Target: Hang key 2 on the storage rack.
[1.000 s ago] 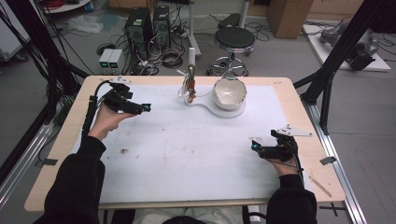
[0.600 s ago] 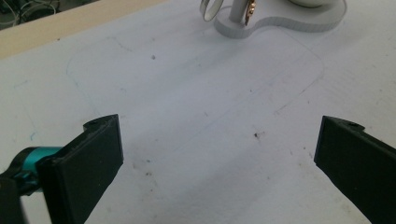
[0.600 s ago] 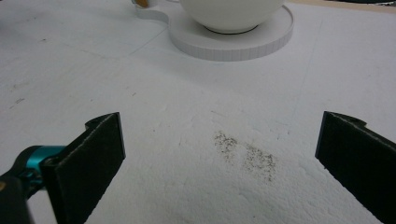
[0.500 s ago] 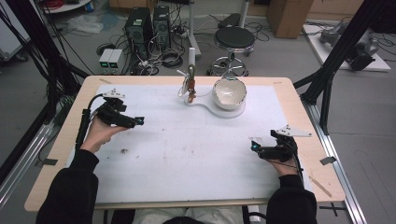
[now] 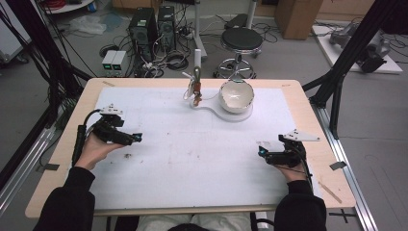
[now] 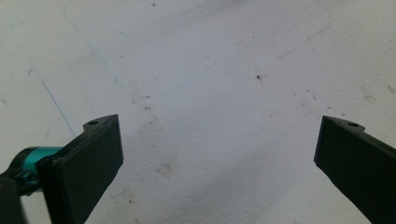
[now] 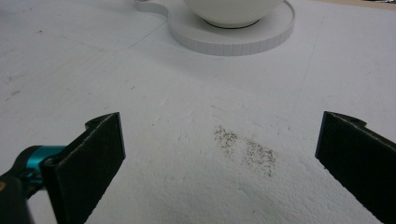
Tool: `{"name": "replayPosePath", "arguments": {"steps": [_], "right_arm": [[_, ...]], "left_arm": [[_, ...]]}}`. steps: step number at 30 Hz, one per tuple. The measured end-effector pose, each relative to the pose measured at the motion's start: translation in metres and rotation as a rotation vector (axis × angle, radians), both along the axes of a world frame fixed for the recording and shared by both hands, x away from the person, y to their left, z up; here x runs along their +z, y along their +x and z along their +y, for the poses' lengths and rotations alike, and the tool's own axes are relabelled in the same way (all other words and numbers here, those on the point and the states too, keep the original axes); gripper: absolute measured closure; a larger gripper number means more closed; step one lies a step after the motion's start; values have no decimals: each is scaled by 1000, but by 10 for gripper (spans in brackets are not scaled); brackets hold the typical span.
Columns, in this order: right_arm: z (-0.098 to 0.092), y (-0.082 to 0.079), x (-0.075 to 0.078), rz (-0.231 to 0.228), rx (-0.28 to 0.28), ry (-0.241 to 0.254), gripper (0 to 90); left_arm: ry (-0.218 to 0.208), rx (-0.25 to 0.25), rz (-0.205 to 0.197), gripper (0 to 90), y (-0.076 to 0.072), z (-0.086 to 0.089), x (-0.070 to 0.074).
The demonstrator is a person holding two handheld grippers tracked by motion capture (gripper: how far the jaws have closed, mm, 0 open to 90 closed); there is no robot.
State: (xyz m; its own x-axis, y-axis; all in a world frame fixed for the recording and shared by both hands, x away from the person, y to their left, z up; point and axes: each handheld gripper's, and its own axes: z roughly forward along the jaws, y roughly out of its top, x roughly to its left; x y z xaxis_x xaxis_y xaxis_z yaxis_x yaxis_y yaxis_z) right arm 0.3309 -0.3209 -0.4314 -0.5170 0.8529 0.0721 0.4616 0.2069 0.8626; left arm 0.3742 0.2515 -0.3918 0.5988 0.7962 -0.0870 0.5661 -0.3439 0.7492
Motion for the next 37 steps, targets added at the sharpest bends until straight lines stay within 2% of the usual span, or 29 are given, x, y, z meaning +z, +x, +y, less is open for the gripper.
{"name": "replayPosePath", "arguments": {"steps": [6, 15, 22, 24, 26, 30, 34, 37], "right_arm": [[0, 0, 0, -2, 0, -2, 5], [0, -1, 0, 3, 4, -2, 5], [0, -1, 0, 2, 1, 0, 5], [0, -1, 0, 1, 1, -4, 5], [-1, -2, 0, -1, 4, -6, 5], [-1, -2, 0, -1, 2, -1, 5], [0, -2, 0, 4, 3, -6, 5], [0, -4, 1, 2, 4, -8, 5]], "left_arm": [[-12, 13, -46, 17, -17, 9, -4], [-58, 79, -68, 17, -44, 27, -15], [-42, 126, -108, 17, -66, 36, -24], [-53, 131, -106, 17, -74, 37, -29], [-43, 133, -98, 17, -80, 38, -32], [-41, 124, -109, 17, -86, 38, -32], [-60, 148, -154, 17, -86, 42, -30], [-70, 153, -164, 17, -85, 45, -30]]}}
